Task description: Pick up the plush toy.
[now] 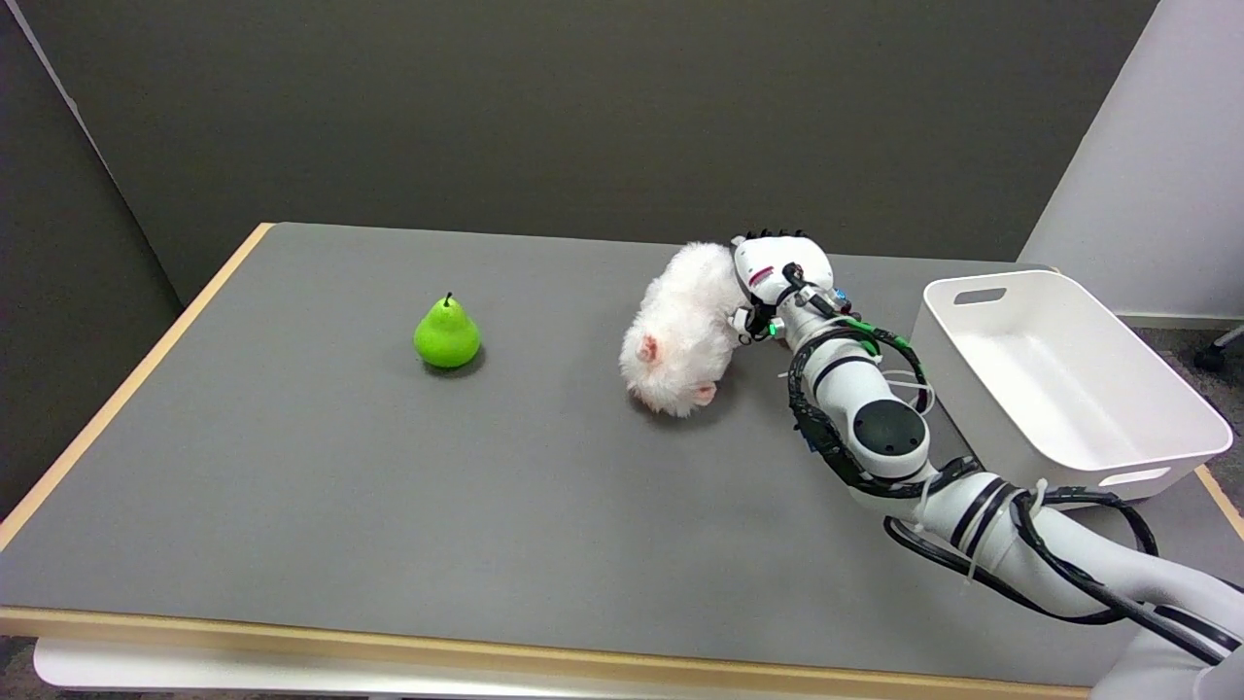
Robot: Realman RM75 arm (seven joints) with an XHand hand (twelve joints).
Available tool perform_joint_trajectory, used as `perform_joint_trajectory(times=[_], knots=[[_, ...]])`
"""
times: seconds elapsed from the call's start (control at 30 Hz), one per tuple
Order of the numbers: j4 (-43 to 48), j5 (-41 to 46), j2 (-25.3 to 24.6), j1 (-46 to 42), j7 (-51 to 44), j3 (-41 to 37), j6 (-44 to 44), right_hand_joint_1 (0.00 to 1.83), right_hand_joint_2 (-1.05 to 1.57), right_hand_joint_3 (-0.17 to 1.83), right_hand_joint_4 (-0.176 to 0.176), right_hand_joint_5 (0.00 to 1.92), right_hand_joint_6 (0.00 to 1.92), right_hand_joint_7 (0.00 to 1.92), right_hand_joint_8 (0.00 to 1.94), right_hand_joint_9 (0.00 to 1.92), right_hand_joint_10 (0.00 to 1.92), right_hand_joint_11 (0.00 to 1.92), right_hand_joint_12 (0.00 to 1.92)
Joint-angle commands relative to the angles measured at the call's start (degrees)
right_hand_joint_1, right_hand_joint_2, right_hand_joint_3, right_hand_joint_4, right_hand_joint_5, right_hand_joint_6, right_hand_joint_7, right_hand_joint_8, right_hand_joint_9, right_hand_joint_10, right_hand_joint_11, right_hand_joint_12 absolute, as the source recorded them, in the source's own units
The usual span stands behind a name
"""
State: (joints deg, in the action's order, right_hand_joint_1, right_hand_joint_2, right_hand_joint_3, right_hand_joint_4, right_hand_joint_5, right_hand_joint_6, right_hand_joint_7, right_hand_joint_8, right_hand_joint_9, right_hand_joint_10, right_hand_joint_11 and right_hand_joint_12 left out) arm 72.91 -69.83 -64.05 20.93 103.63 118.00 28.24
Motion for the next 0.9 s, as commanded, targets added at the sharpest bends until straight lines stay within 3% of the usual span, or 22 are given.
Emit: perform_joint_trajectory(times=[0.03,0.37,0.9], knots=[[2.51,-2.47,-0.01,-0.55,0.53,0.14,-0.48,1.21,1.06,0.37,-0.176,0.6,1.44,0.91,1.38,0.87,1.46,0.87,1.92],[7.12,-4.63,0.38,-1.97,0.53,-1.84,0.08,1.21,1.06,0.37,-0.176,0.61,1.42,0.91,1.38,0.88,1.48,0.91,1.92],[19.44,-4.15,8.61,-7.88,0.53,-8.48,10.62,1.21,1.04,0.42,-0.176,0.61,1.44,0.92,1.38,0.88,1.48,0.93,1.92]])
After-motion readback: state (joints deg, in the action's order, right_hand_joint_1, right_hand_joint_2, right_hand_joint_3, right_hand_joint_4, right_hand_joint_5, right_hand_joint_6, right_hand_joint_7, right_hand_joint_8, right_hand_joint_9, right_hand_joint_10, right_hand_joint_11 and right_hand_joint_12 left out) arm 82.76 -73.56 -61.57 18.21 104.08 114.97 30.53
